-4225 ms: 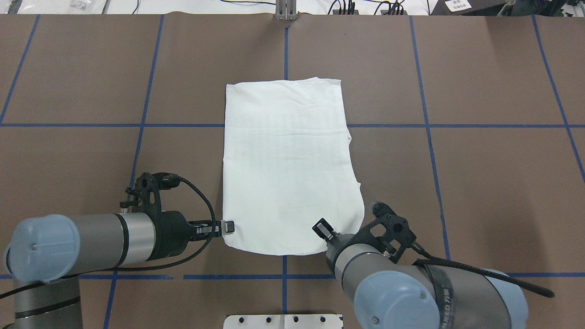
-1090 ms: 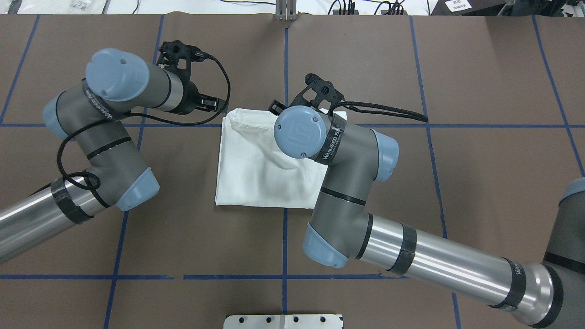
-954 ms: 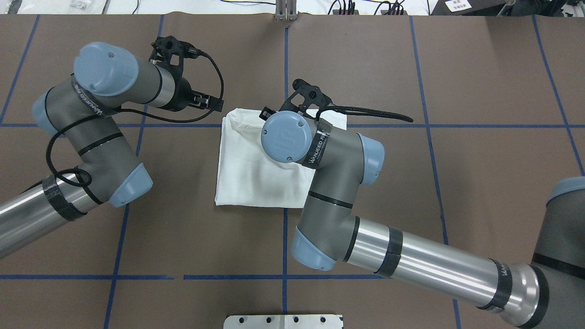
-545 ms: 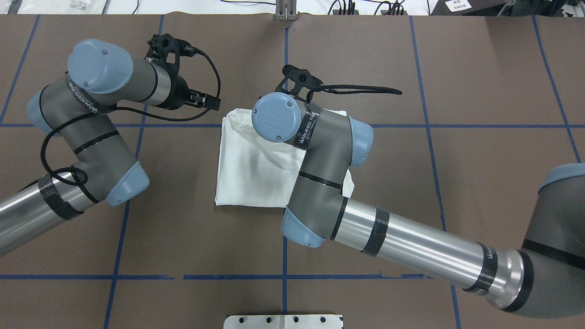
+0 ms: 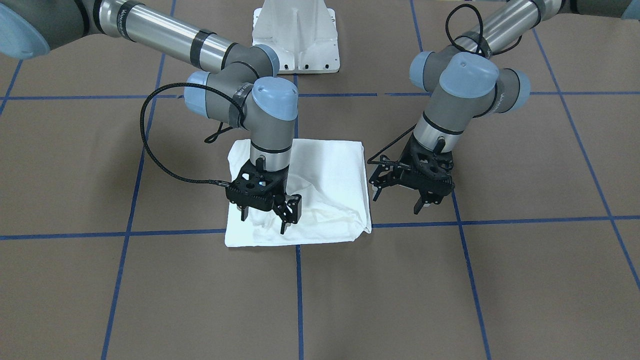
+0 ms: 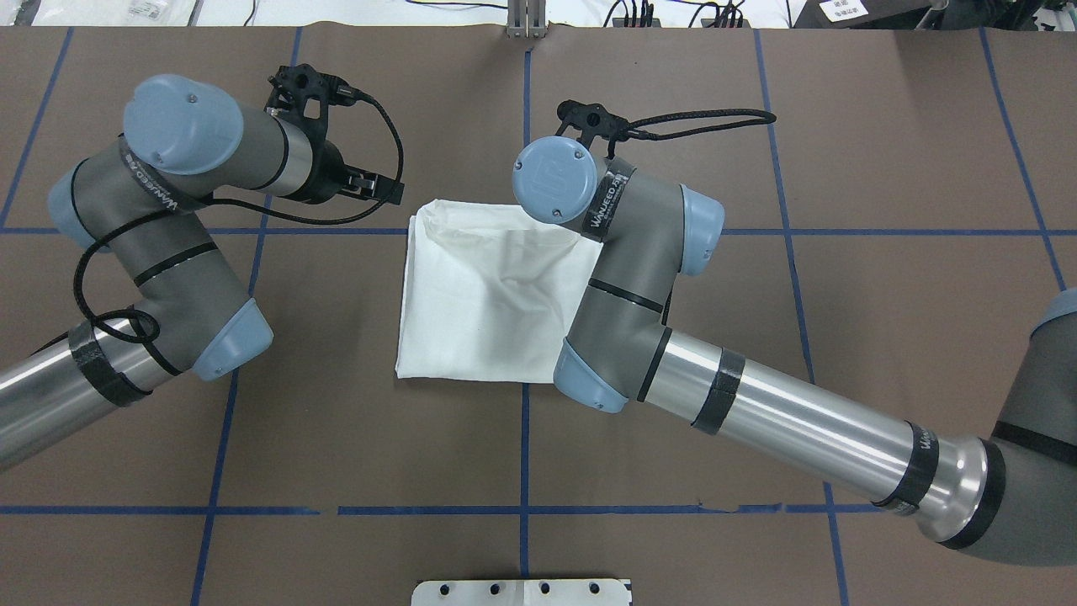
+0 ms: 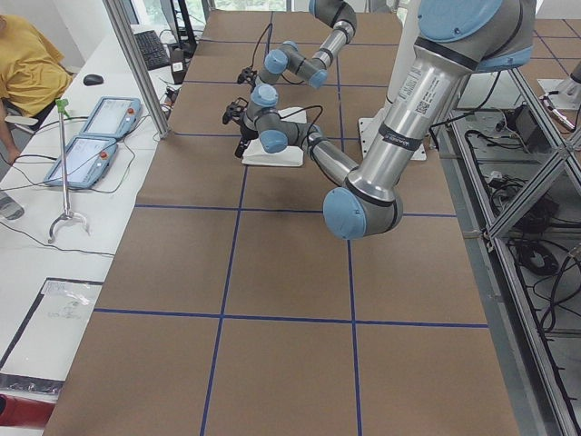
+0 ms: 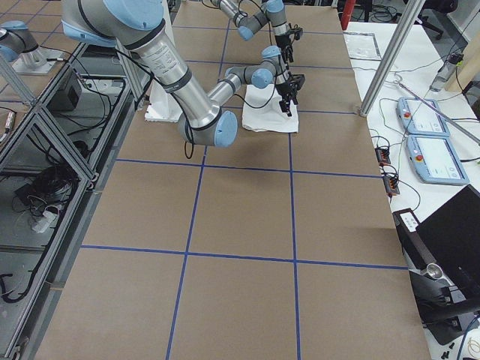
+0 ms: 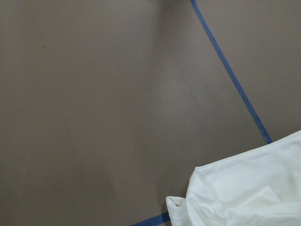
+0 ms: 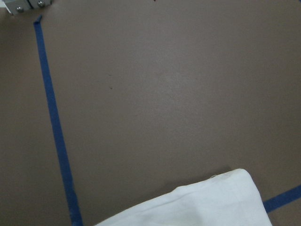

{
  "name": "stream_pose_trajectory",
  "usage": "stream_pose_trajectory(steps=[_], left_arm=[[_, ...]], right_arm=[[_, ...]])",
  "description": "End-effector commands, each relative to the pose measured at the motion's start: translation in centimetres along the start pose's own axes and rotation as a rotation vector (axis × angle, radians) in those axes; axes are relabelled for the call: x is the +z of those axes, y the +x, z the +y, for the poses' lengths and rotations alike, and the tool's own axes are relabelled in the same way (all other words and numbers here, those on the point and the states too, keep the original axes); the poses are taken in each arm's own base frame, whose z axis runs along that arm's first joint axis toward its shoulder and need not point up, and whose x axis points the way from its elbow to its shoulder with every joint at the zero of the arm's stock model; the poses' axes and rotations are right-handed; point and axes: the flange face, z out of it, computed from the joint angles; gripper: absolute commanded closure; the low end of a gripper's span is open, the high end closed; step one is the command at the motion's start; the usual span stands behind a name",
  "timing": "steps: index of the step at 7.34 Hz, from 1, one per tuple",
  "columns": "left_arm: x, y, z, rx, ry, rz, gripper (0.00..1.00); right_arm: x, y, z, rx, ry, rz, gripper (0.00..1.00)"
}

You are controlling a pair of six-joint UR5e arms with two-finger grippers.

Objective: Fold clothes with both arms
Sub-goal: 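Lower the folded edge onto the far half and release both grippers, then press the folded shirt's top with the right gripper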

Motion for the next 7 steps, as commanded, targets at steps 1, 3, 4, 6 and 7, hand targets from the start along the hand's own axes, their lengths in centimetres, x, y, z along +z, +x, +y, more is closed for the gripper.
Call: stream_pose_trajectory(steps=[1,3,4,6,7], left_arm=[[0.16,-0.38,0.28,0.001,-0.005,-0.005,0.00],[0.16,-0.37,0.29,0.001,-0.006,-0.004,0.00],[0.25,-0.61,0.47,-0.001,-0.009,-0.007,0.00],[0.22,-0.50,0.50,0.001,-0.007,-0.006,0.00],[0.25,-0.58,0.56,0.001,-0.008,-0.007,0.00]], right_arm=[[1.77,0.81,0.73,-0.068,-0.022,0.034,0.26],[2.20,0.95,0.80,-0.097,-0.025,0.042,0.43],[1.97,0.69,0.77,-0.095,-0.025,0.039,0.43],[1.79,0.48,0.86,-0.088,-0.025,0.034,0.47],[1.71,0.34,1.09,-0.087,-0.027,0.032,0.49]])
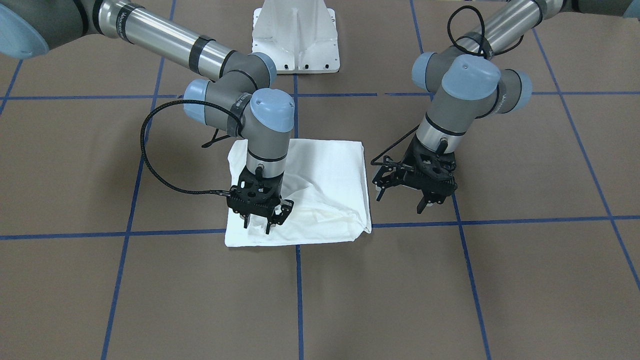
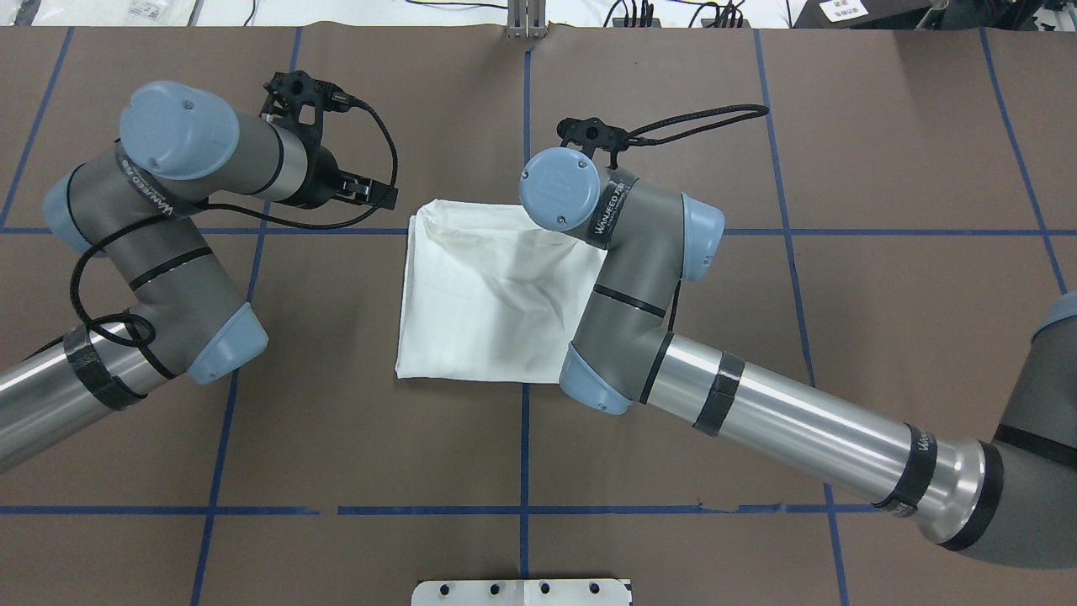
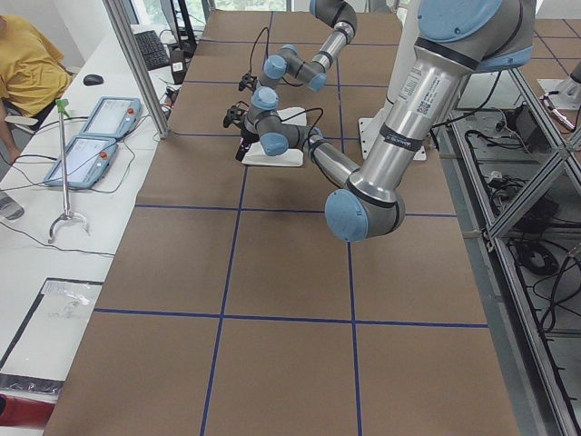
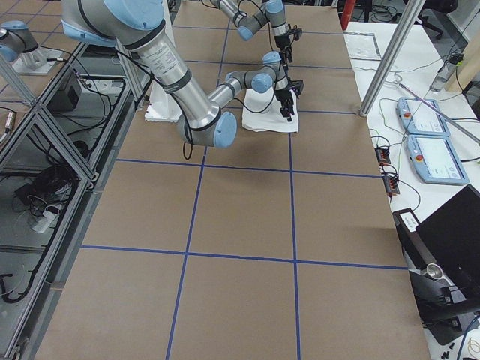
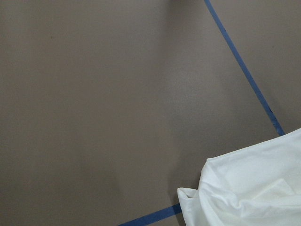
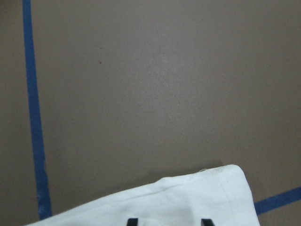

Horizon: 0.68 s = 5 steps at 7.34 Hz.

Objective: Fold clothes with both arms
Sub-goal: 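Press the folded shirt's top with the right gripper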

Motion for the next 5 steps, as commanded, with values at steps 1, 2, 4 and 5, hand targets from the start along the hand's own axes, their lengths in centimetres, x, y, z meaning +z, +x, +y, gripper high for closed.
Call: stream_pose_trajectory(steps=[1,2,4,5], left_arm=[[0.0,-0.1,0.0,-0.001,0.000,0.000,0.00],[0.0,-0.1,0.0,-0.001,0.001,-0.001,0.00],[0.0,-0.1,0.0,-0.001,0.000,0.000,0.00],[0.0,-0.1,0.0,-0.001,0.001,-0.001,0.00]], right_arm=[[-0.1,-0.3,0.4,0.006,-0.001,-0.006,0.56],[-0.2,-0.5,0.9,0.001,-0.004,-0.010,0.65],[-0.1,-0.6,1.7,0.057,-0.010,-0.009,1.00],[-0.4,-0.8,1.5,0.060,-0.009,-0.014,1.00]])
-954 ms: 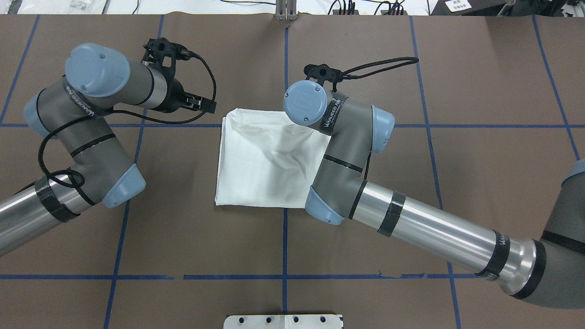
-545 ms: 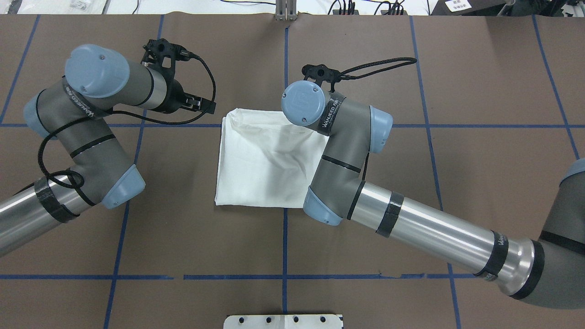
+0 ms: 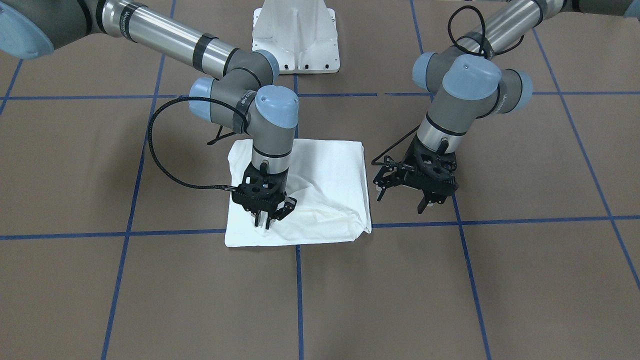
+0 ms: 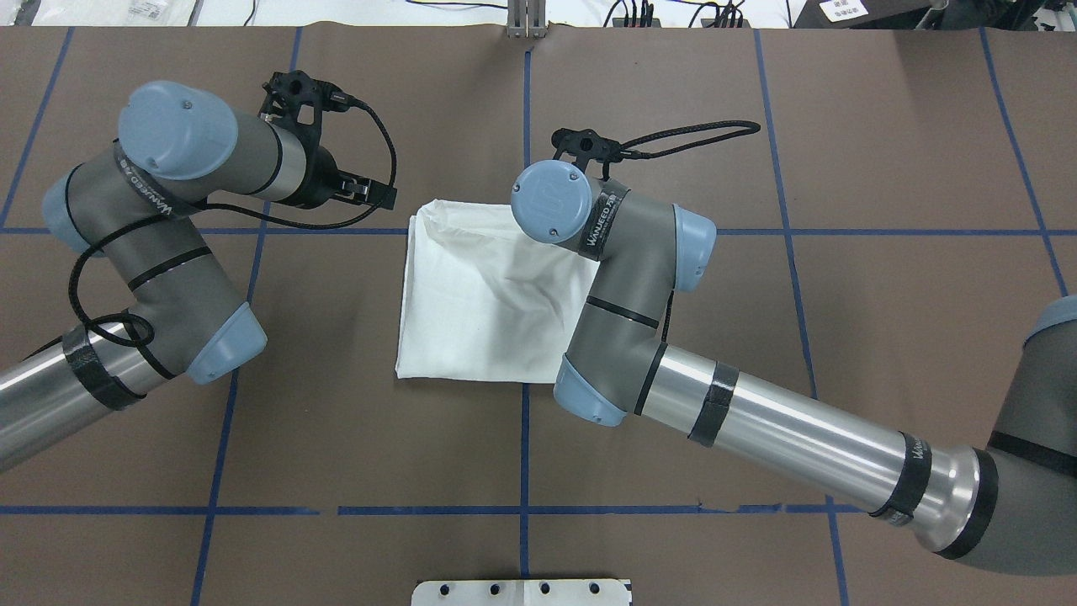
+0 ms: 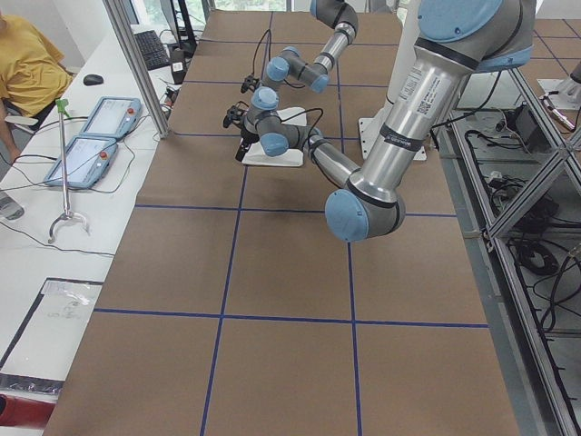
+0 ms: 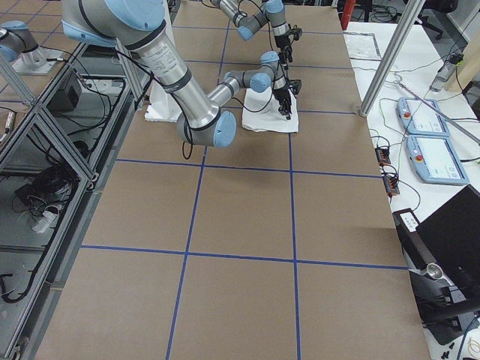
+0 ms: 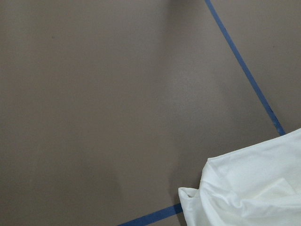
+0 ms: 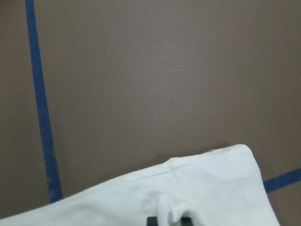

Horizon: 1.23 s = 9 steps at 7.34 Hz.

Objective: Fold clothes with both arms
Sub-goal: 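Press the folded shirt's top with the right gripper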

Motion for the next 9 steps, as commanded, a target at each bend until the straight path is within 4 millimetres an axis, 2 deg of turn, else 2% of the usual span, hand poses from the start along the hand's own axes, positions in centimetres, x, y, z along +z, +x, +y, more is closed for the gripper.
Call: stream_pose_trajectory(steps=[1,4,5,6,7,8,9], left_arm=[[0.0,-0.1,0.1,-0.001,-0.001,-0.003,0.00],[0.1,-1.1,1.0,0.005,0.017,0.018,0.00],[0.2,-1.4,1.3,0.008,0.022,0.026,0.00],[0.1,-1.4,1.3,0.008,0.024,0.026,0.00],[0.1,-1.4,1.3,0.008,0.025,0.027,0.00],[0.1,-1.4,1.3,0.008,0.025,0.027,0.00],[0.1,-1.4,1.3,0.008,0.025,0.027,0.00]], right_arm=[[-0.4,-0.2,-0.2,0.016,0.000,-0.003,1.00],[0.0,1.3,-3.7,0.011,0.090,0.147,1.00],[0.5,1.5,-3.6,-0.018,0.102,0.168,0.06],[-0.7,0.0,-3.7,-0.020,0.103,0.147,0.00],[-2.5,-1.6,-4.3,-0.014,0.100,0.118,0.00],[-4.5,-2.9,-5.7,0.008,0.052,0.085,0.00],[-5.5,-3.8,-5.1,0.008,0.013,0.063,0.00]])
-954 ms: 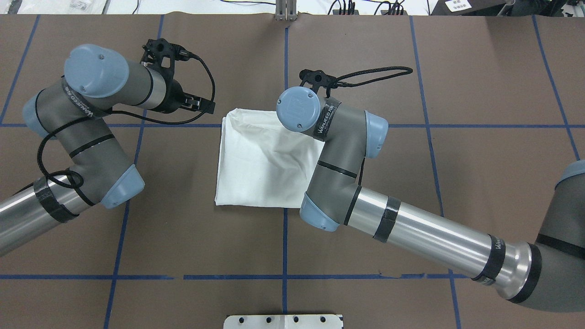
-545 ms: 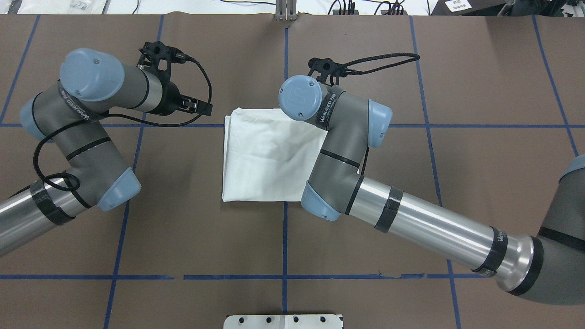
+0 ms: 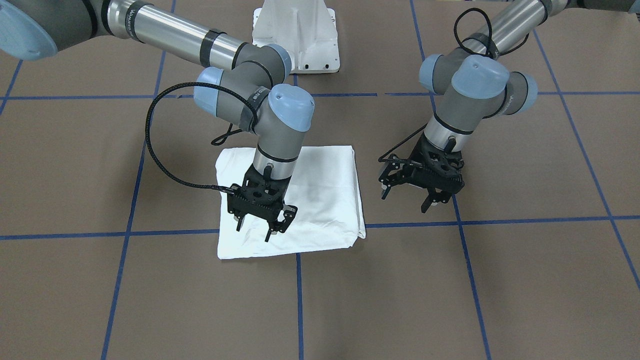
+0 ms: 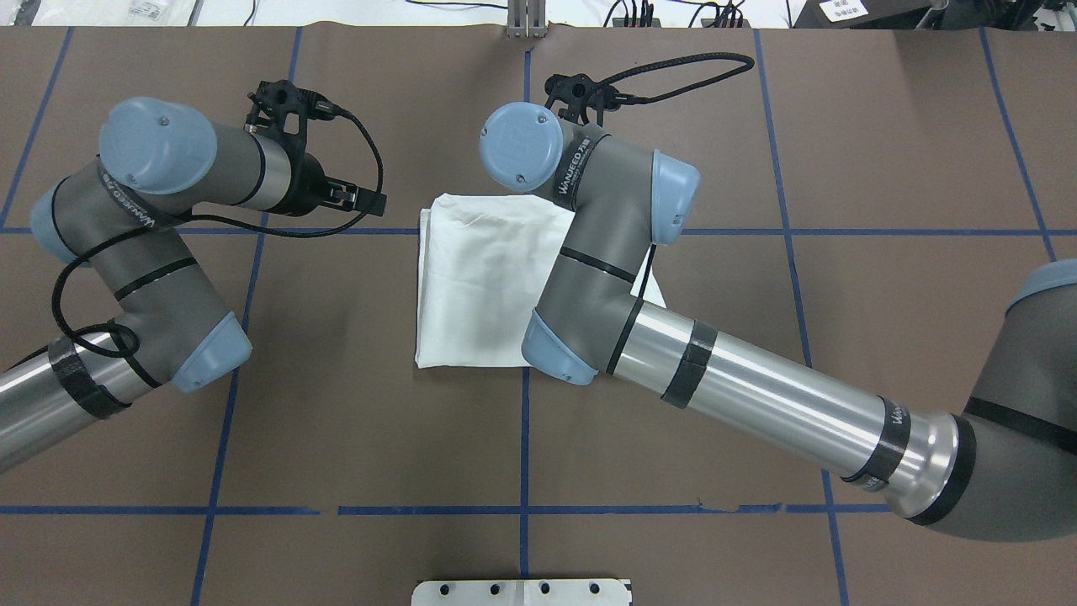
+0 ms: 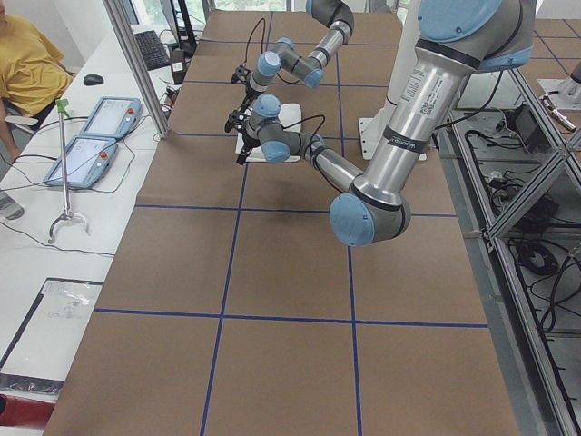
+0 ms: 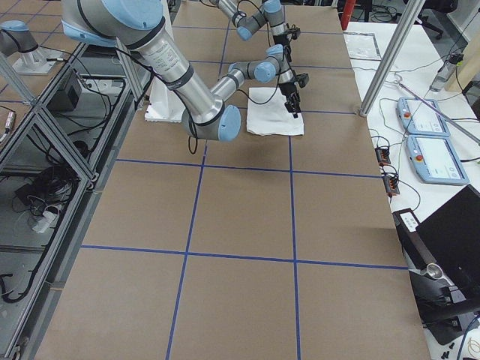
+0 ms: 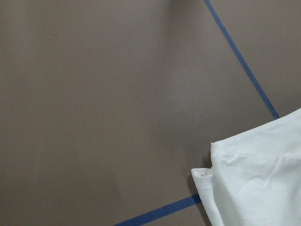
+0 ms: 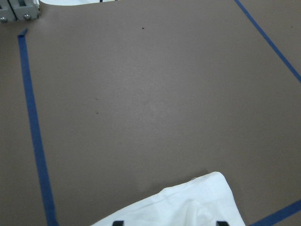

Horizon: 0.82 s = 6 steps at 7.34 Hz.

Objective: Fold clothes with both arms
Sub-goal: 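Press the folded shirt's top with the right gripper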

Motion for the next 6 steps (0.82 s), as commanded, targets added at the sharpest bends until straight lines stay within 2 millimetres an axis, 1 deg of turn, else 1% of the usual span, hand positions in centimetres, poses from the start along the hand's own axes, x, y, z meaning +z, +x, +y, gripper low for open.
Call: stream_pose_trajectory(steps=[1,2,3,4,5,6], left_arm=[[0.0,0.0,0.0,0.002,0.000,0.000,0.00],[0.0,-0.2,0.1,0.001,-0.002,-0.002,0.00],[0.1,-0.1,0.1,0.001,-0.002,-0.002,0.00],[0.1,-0.1,0.1,0.001,-0.002,-0.002,0.00],[0.1,-0.1,0.1,0.001,-0.002,-0.002,0.00],[0.1,-0.2,0.1,-0.001,-0.003,-0.003,0.00]], right_arm=[[-2.1,-1.7,2.2,-0.006,-0.063,-0.047,0.00],[-2.7,-1.2,5.1,-0.032,-0.084,-0.072,0.00],[-2.8,1.6,8.4,-0.062,-0.104,-0.103,0.00],[-2.8,3.3,11.4,-0.091,-0.121,-0.117,0.00],[-2.6,2.9,12.9,-0.115,-0.128,-0.122,0.00],[-1.5,2.7,13.0,-0.135,-0.115,-0.128,0.00]])
